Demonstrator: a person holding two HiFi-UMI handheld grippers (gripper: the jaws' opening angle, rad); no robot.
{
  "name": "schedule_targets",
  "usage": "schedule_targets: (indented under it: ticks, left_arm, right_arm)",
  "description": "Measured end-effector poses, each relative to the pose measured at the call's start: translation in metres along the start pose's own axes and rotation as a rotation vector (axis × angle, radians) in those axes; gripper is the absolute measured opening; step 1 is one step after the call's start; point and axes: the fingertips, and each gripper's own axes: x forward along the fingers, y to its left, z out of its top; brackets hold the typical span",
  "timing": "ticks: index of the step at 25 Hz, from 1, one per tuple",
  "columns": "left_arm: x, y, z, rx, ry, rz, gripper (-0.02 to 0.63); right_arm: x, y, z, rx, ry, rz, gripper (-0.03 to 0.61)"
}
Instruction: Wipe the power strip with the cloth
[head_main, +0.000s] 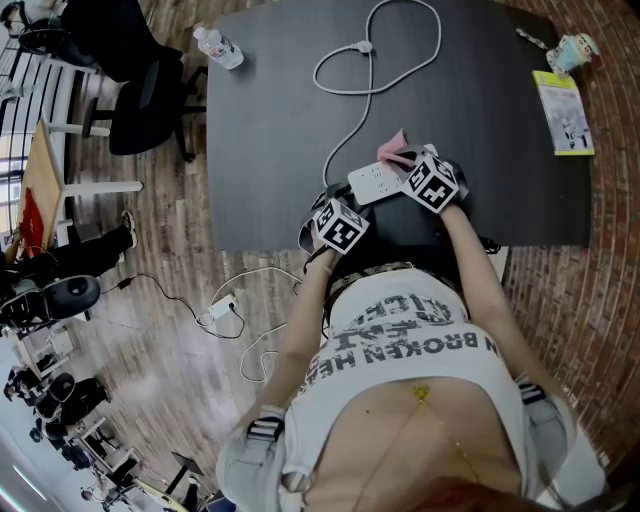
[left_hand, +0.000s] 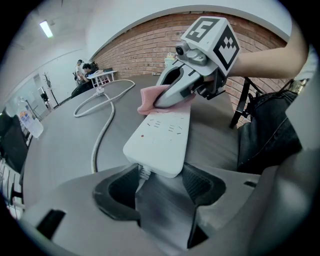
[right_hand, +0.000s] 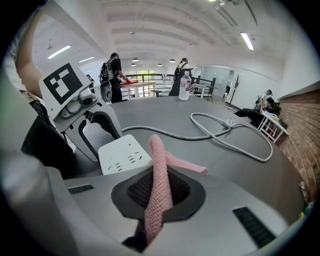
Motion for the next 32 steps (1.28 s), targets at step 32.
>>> schedule_targets:
  ticks: [32]
  left_arm:
    - [0.002, -0.003, 0.0, -0.012, 0.012, 0.0, 0.262]
  right_arm:
    - [-0.037, -0.061, -0.056, 0.176, 0.036, -0.211, 0.017]
